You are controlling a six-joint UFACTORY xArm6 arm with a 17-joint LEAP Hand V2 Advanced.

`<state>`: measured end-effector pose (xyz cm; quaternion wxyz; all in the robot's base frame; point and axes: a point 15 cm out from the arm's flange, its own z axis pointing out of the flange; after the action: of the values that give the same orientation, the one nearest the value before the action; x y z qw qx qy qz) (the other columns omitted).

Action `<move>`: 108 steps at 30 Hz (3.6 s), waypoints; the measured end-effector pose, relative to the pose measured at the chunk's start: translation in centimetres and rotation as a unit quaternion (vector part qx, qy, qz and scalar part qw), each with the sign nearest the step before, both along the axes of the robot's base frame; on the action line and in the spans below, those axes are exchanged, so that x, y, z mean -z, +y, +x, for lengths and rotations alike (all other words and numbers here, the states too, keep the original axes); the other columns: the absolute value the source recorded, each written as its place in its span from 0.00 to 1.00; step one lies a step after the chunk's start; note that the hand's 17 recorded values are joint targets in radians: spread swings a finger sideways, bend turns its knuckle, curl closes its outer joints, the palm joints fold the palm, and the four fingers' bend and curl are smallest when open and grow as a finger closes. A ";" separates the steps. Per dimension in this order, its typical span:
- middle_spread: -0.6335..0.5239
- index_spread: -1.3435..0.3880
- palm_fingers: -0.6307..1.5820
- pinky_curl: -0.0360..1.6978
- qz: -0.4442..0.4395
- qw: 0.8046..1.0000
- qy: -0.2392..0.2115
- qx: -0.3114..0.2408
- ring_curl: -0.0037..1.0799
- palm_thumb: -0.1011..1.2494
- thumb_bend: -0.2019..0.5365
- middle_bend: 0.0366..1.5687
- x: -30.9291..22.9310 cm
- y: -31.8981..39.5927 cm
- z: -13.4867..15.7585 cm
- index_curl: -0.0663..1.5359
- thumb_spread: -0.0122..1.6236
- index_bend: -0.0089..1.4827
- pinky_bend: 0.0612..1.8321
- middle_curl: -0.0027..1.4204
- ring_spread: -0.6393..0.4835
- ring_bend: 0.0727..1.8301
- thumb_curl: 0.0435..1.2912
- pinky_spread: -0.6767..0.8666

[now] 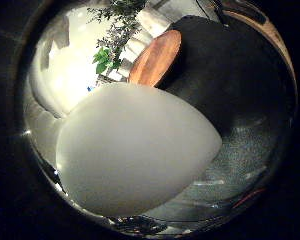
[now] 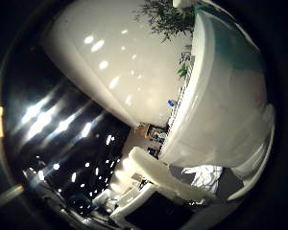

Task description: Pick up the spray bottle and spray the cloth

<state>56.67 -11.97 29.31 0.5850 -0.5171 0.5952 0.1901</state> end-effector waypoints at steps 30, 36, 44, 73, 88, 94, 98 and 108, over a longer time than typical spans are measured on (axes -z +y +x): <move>0.28 0.52 0.47 0.62 0.005 1.000 -0.002 0.014 0.73 0.56 0.25 0.73 -0.3 -0.4 0.5 0.62 0.73 0.49 0.67 0.75 0.32 0.82 0.20 0.17; 0.27 0.51 0.46 0.66 0.005 1.000 -0.003 0.013 0.75 0.57 0.25 0.75 -0.4 -0.3 0.6 0.68 0.73 0.53 0.67 0.78 0.32 0.84 0.21 0.19; 0.26 0.49 0.47 0.71 0.002 1.000 -0.006 0.016 0.77 0.58 0.25 0.77 -0.6 -0.5 0.6 0.73 0.73 0.58 0.68 0.81 0.32 0.85 0.21 0.20; 0.28 0.52 0.47 0.71 0.000 0.999 -0.046 0.019 0.76 0.58 0.25 0.76 -6.2 -3.3 -3.0 0.71 0.73 0.51 0.64 0.77 0.33 0.82 0.21 0.20; 0.43 0.61 0.35 0.53 -0.014 0.999 -0.024 -0.021 0.54 0.54 0.25 0.55 -6.2 -5.1 -8.4 0.50 0.72 0.25 0.25 0.56 0.44 0.56 0.21 0.41; 0.46 0.62 0.37 0.47 -0.020 1.000 -0.011 -0.021 0.47 0.53 0.25 0.47 -4.6 -7.0 -10.9 0.44 0.72 0.22 0.21 0.49 0.48 0.47 0.21 0.54; 0.47 0.62 0.38 0.43 -0.027 1.000 -0.009 -0.011 0.44 0.53 0.25 0.41 -4.1 -8.4 -11.9 0.41 0.72 0.20 0.19 0.45 0.49 0.42 0.21 0.59; 0.51 0.62 0.39 0.36 -0.047 0.999 0.003 0.005 0.36 0.53 0.25 0.29 -2.4 -11.7 -14.6 0.34 0.71 0.13 0.17 0.37 0.55 0.32 0.21 0.65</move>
<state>42.03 -23.65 31.73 0.5589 -0.5407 0.6079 0.1608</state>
